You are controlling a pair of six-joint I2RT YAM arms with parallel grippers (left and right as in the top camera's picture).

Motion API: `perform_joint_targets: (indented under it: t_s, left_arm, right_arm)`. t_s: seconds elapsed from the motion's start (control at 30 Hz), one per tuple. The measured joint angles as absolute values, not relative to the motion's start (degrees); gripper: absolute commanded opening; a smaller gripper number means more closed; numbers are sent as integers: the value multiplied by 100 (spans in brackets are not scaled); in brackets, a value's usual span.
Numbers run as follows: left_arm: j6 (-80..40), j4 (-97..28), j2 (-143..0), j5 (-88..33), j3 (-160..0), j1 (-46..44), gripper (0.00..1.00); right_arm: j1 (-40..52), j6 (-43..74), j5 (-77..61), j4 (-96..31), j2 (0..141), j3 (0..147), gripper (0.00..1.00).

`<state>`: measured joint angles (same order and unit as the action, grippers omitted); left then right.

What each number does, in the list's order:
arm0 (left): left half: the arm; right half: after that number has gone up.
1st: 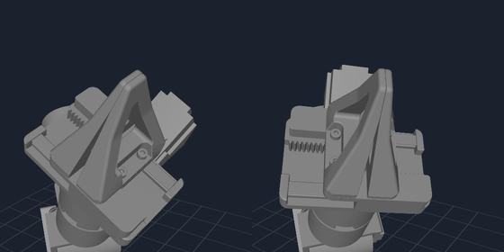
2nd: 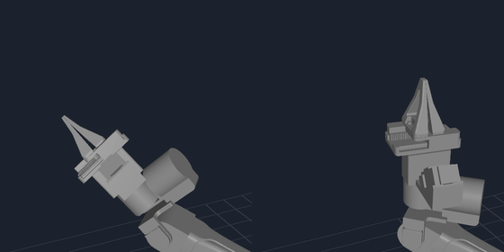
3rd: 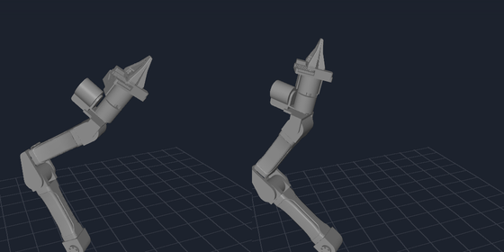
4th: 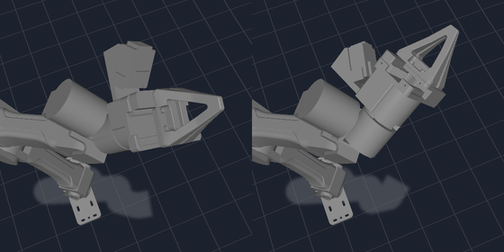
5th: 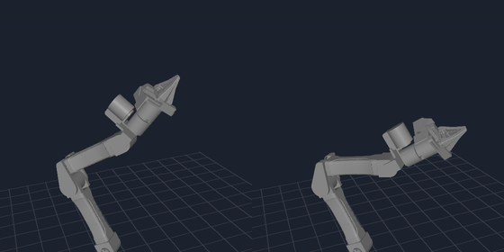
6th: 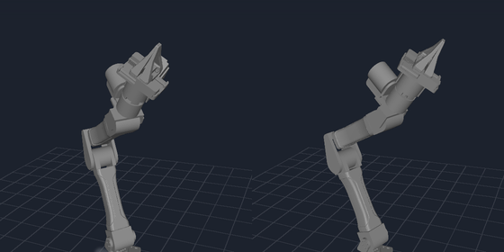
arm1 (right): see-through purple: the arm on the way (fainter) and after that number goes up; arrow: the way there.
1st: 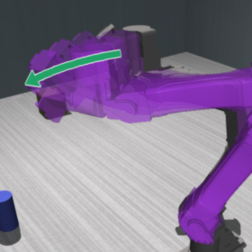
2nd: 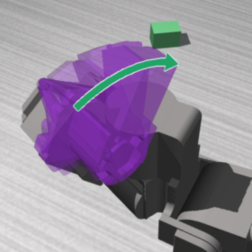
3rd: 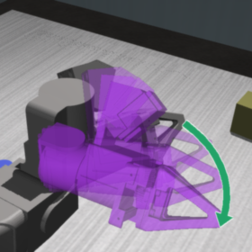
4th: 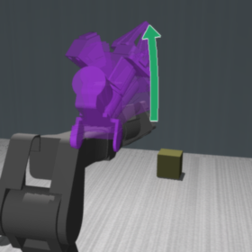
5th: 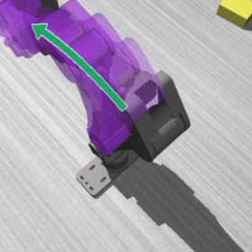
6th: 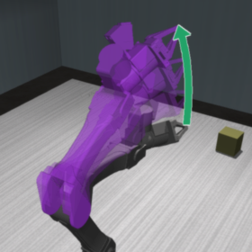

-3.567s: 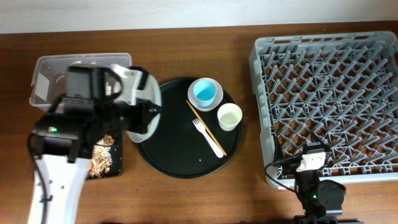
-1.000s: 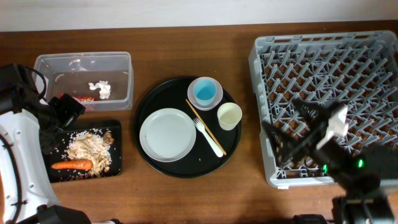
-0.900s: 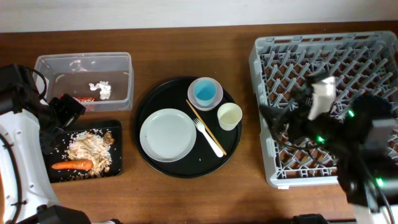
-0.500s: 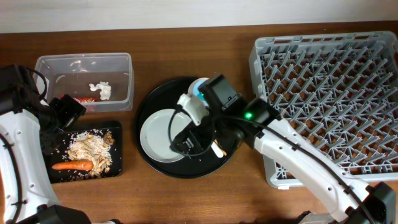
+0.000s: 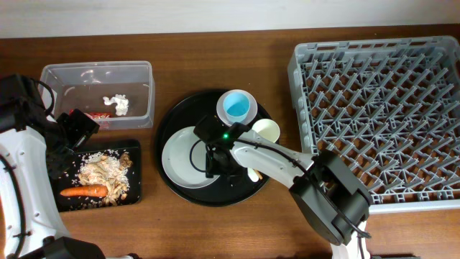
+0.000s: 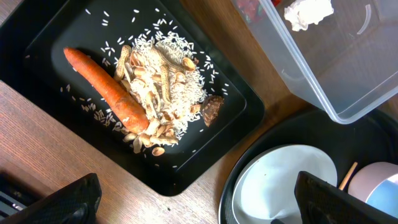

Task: Sort waste into correct bins and load items into the dishwasher rack
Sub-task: 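Grip the plate rim with the right gripper and lift it toward the rack, then stand the plate upright in the rack slots and open the right gripper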

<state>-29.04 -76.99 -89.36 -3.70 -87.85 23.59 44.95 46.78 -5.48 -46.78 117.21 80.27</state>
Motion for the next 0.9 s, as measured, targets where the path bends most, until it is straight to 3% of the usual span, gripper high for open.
perform_joint_targets:
  t_s: [0.03, 0.07, 0.13, 0.2, 0.53, 0.63, 0.77, 0.87, 0.9]
  left_arm:
    - [-2904, -7699, -8936, -370, -8785, 2359, 99]
    - [-2902, -7699, -8936, -370, -8785, 2359, 99]
    - [-2904, -7701, -8936, -370, -8785, 2359, 99]
    - [-2904, -7699, -8936, -370, -8785, 2359, 99]
    - [-2904, -7699, -8936, -368, -8785, 2359, 99]
    - [-2904, -7699, -8936, -370, -8785, 2359, 99]
    - [-2904, -7699, -8936, -370, -8785, 2359, 99]
    - [-2904, -7699, -8936, -370, -8785, 2359, 99]
    - [-2904, -7699, -8936, -370, -8785, 2359, 99]
  right_arm:
    - [4499, 4665, -502, -4672, 11730, 8027, 31]
    - [4501, 4683, -462, -4670, 11738, 8027, 28]
    - [4501, 4731, -451, -4661, 11745, 8031, 12]
    - [4499, 4744, -495, -4696, 11745, 8064, 4]
    - [4473, 4659, -539, -5568, 11684, 8685, 4]
    - [4250, 4237, -569, -5817, 10803, 8691, 4]
    - [3155, 3533, -464, -6359, 8995, 8707, 4]
    - [493, 2521, 25, -6735, 7854, 8722, 4]
    - [99, 2314, -12, -6705, 7835, 8722, 4]
